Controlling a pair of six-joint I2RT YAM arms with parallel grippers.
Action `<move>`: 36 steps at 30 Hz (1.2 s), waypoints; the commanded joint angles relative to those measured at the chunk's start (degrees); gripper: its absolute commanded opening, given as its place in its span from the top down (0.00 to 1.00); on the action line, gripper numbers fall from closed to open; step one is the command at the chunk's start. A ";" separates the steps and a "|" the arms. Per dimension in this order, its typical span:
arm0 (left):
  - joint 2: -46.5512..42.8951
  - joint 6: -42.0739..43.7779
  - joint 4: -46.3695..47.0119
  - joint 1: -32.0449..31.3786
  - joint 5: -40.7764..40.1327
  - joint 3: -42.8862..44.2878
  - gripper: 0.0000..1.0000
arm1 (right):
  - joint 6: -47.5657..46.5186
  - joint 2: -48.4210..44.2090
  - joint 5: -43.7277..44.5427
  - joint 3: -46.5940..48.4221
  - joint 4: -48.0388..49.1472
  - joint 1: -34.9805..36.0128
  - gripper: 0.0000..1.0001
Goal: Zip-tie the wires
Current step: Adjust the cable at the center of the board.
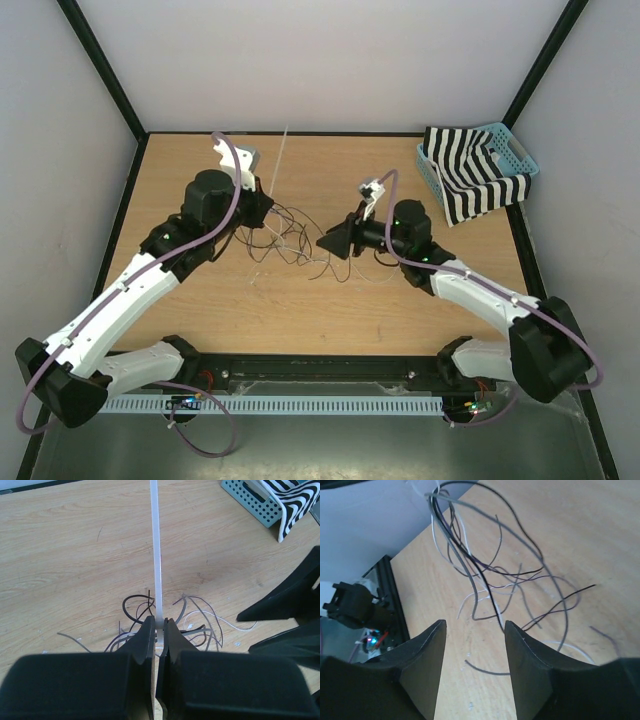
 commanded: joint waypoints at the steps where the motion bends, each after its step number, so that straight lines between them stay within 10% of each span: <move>1: 0.00 0.48 1.29 -0.39 -0.61 0.78 1.00 | 6.57 3.93 -1.75 -0.11 7.85 3.17 0.41; 15: 0.12 0.33 1.30 -0.82 -0.55 0.72 1.00 | 7.14 11.30 -3.45 2.11 10.70 6.16 0.57; 27: 0.45 -0.11 1.42 -1.00 -0.02 0.73 1.00 | 6.12 17.28 0.17 5.40 12.28 6.45 0.45; 36: 0.75 0.37 1.49 -1.01 -0.87 0.73 1.00 | 4.64 15.80 -0.52 5.00 12.26 6.41 0.89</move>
